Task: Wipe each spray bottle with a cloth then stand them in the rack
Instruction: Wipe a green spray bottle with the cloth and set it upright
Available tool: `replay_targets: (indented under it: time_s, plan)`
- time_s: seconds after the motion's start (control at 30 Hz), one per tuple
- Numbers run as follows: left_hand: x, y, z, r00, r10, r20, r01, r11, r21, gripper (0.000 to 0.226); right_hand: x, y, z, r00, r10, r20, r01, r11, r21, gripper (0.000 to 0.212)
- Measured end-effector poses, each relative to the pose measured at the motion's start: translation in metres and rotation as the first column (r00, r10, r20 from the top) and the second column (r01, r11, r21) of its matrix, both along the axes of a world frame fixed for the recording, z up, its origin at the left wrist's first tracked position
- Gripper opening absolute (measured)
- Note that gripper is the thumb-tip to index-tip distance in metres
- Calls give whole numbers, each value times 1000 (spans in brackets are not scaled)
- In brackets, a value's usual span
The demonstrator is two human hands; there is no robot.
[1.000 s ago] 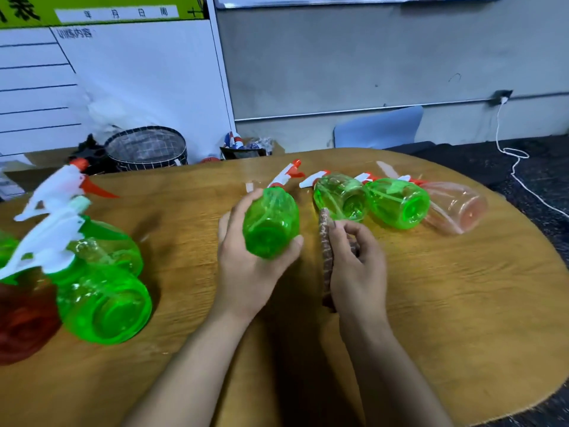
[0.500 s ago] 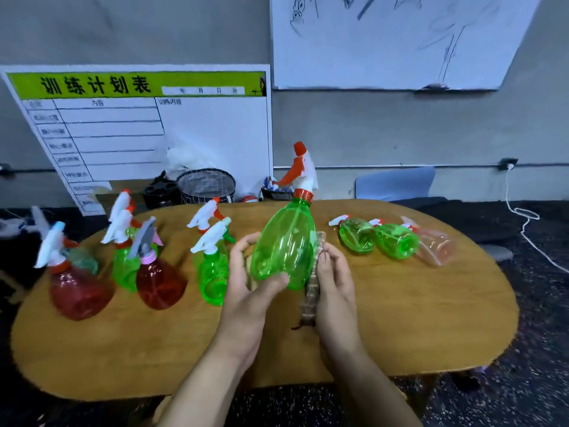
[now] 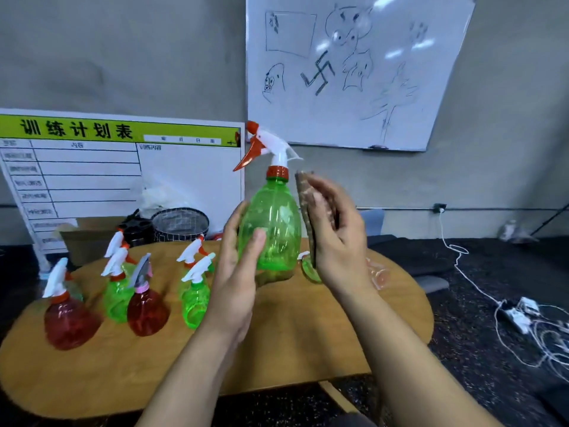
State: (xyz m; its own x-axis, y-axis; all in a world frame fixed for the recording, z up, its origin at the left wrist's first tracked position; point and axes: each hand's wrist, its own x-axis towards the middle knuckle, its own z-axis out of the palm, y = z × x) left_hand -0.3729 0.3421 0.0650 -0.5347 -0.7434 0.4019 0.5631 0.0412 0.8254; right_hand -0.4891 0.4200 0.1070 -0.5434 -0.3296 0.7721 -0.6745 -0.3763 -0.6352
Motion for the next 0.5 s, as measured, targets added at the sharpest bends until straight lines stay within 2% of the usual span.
replay_targets:
  time_s: [0.13, 0.23, 0.33, 0.4, 0.5]
  plan:
    - [2, 7, 18, 999, -39, -24, 38, 997, -60, 50, -2, 3, 39, 931, -164, -326, 211, 971, 113, 33]
    - [1, 4, 21, 998, -51, -41, 47, 994, -95, 49, 0, 5, 40, 886, -170, -431, 254, 956, 145, 36]
    - [0, 3, 21, 998, -60, -33, 55, 990, -127, 64, 2, 13, 31, 827, -155, -540, 255, 960, 114, 35]
    - [-2, 4, 21, 996, -78, -52, 71, 990, -122, 72, 2, 20, 23, 743, -137, -655, 266, 959, 101, 33]
    - [-5, 4, 18, 995, -76, -57, 69, 991, -117, 63, -3, 28, 10, 549, -84, -831, 307, 946, 107, 31]
